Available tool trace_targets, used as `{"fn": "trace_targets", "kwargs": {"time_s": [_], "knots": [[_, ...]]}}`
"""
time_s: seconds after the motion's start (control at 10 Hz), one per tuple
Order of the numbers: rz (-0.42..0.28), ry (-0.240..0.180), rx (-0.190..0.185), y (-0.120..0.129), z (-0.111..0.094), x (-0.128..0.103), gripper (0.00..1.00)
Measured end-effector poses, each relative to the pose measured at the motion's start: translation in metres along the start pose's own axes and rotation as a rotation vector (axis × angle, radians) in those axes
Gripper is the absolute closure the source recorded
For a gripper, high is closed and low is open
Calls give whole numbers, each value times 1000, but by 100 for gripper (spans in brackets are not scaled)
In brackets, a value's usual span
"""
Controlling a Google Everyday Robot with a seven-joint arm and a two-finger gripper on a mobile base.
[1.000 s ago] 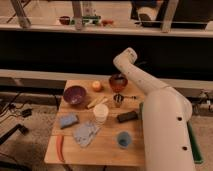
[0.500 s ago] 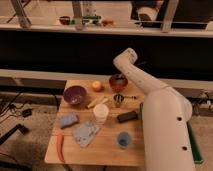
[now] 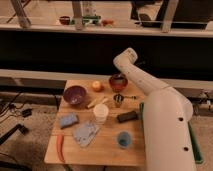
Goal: Wipe red bowl with brush
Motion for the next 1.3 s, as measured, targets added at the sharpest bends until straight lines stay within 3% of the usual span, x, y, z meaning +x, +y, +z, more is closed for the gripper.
{"fn": "trace_targets", "kwargs": {"time_s": [0.4, 1.1, 1.3], "knots": [[-3, -12, 9, -1, -2, 0, 93], [-3, -13, 10, -1, -2, -1, 24], [-3, -13, 10, -1, -2, -1, 20]]}}
